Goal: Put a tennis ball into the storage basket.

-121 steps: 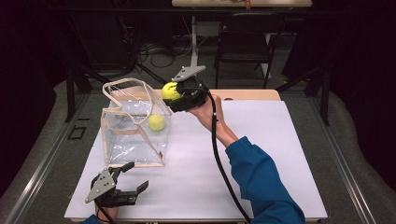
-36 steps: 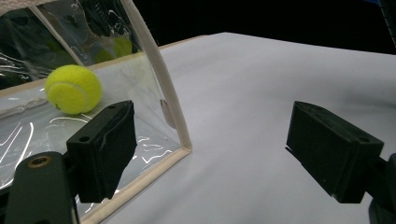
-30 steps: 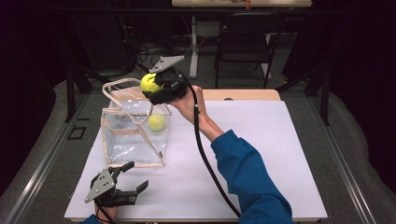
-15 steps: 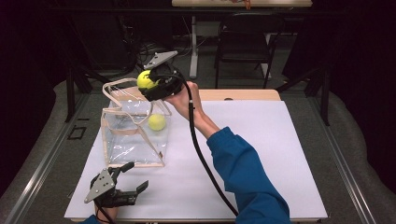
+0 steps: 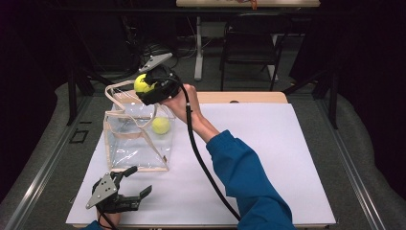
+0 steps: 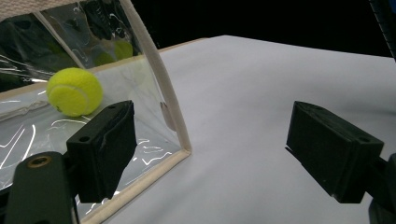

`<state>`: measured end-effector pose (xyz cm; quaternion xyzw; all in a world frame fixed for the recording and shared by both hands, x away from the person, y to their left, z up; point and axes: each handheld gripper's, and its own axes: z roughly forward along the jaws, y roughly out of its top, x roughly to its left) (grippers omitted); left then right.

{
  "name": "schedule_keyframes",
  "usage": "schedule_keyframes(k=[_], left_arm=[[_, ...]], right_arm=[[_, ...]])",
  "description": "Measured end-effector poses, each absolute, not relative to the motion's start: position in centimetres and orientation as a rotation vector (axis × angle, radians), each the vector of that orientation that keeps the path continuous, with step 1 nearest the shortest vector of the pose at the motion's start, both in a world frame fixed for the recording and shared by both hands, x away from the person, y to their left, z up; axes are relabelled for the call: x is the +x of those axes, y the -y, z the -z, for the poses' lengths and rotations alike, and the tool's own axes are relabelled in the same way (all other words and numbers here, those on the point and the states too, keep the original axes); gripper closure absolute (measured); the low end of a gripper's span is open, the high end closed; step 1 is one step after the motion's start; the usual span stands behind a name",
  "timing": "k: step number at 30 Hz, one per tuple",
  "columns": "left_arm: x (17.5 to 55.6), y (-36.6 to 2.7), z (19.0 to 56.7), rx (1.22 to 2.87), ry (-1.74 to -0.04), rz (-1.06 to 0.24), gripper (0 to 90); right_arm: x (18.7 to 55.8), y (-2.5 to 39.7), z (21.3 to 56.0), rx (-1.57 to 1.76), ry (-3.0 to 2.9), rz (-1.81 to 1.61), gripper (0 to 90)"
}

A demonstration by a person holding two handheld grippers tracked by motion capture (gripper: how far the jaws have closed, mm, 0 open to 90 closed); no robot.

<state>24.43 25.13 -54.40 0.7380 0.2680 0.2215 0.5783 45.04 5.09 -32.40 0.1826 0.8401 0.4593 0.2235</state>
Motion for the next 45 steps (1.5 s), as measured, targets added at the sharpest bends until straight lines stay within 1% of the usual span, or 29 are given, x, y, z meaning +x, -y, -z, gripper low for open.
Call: schedule_keyframes(k=[30, 45], left_arm=[[24.5, -25.2, 54.4, 1.72, -0.63, -0.515, 15.8], [24.4, -25.2, 54.4, 1.72, -0.63, -0.516, 15.8]], right_arm=[[45.6, -7.7, 34.1, 0.494, -2.379, -1.221, 26.7], [46.2, -8.2, 34.8, 0.506, -2.404, -1.203, 26.6]])
